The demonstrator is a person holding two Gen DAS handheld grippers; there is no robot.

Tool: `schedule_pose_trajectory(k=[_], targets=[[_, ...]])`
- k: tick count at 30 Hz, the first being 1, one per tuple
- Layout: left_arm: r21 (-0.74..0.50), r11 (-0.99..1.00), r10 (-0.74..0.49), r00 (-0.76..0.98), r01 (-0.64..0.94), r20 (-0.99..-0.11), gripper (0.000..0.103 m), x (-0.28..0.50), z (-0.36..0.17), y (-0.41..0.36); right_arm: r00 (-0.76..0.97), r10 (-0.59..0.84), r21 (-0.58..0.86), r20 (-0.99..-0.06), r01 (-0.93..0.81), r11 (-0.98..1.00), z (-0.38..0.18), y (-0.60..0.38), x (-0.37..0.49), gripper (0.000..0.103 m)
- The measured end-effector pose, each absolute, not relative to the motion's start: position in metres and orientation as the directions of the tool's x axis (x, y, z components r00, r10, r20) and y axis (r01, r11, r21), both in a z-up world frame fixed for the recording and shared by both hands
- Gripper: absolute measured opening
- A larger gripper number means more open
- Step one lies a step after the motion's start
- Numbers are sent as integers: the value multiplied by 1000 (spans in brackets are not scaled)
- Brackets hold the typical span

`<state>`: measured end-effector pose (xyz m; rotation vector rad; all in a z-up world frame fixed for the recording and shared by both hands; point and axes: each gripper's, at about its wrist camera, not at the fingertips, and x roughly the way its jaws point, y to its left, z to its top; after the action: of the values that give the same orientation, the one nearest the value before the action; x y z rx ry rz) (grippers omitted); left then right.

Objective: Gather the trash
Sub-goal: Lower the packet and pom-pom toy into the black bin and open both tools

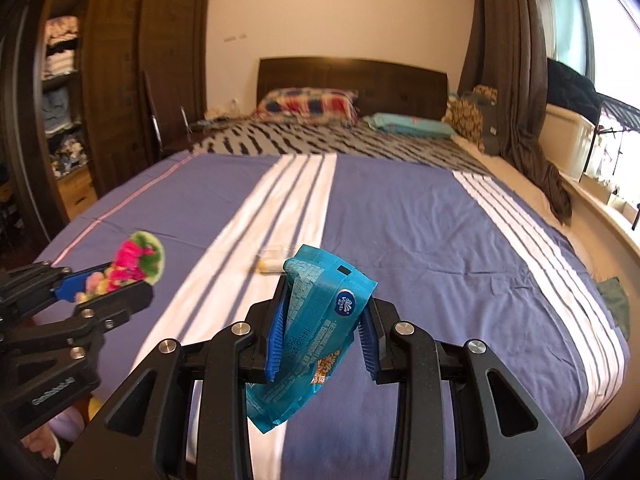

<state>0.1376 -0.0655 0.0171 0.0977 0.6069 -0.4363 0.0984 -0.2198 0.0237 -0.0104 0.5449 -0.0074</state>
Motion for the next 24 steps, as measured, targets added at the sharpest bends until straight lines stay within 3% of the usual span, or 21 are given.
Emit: schedule_pose_trajectory(k=[11,24], targets=[[-89,889,-411,696,450,-589,32,64,-26,-62,872,-41,2,-487,48,999,-5,-215,14,33],[-138,896,-381,570,422,-728,32,32,-118,-42,762,-64,-48,-644,43,998,-100,-209,-14,33]])
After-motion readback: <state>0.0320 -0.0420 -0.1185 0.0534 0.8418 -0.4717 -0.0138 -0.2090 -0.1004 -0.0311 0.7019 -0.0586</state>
